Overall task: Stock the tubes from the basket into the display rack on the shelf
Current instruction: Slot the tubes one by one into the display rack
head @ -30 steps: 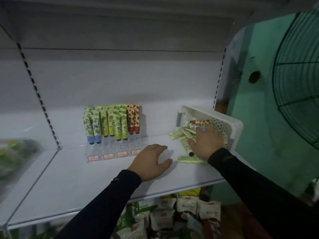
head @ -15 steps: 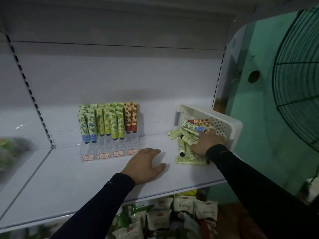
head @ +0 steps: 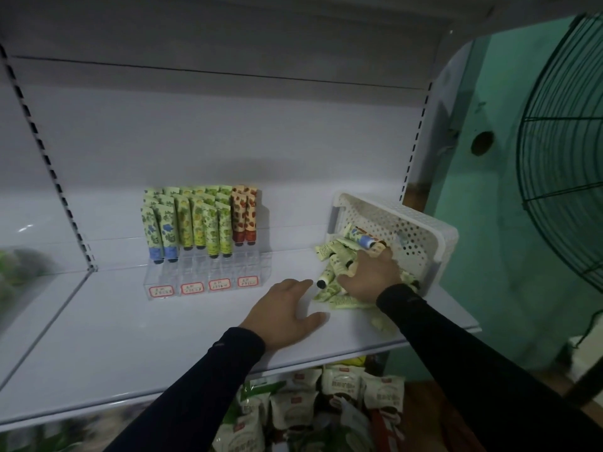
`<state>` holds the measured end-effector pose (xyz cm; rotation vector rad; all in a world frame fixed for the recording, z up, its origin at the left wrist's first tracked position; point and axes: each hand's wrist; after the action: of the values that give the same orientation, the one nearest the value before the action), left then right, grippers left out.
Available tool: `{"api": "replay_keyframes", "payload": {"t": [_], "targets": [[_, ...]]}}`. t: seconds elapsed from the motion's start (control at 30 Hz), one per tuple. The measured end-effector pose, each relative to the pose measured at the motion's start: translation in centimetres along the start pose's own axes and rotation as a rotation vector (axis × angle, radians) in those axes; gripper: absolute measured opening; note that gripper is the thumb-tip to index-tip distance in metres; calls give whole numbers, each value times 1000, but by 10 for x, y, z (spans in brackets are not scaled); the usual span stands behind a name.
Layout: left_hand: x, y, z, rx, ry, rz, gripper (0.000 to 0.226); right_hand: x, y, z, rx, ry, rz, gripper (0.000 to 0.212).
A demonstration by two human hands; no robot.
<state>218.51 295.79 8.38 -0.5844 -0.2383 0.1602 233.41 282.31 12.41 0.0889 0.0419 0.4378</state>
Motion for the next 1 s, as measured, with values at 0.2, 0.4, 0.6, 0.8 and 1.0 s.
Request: {"api": "replay_keyframes", "payload": {"t": [0.2, 0.4, 0.6, 0.8, 1.0], "targets": [[0, -3, -7, 0, 2, -16, 69, -7, 3, -6, 179, -8, 198, 74], [2, -1, -13, 11, 0, -13, 73, 5, -3, -14, 297, 18, 308, 57], [7, -9, -16, 3, -17, -30, 64, 2, -21, 1, 318, -125, 389, 41], [10, -14, -21, 27, 9, -28, 69, -30, -47, 16, 181, -141, 535, 35], [15, -23, -26, 74, -16, -30, 75, -47, -75, 17, -6, 41, 634, 56]]}}
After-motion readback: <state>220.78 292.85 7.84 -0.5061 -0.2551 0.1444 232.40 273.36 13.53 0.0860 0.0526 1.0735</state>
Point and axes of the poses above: each hand's wrist, its own x-axis towards the middle knuckle, its own z-axis out of the back of the hand, y = z × x, and after that the axes turned 8 degrees about -x, right-handed
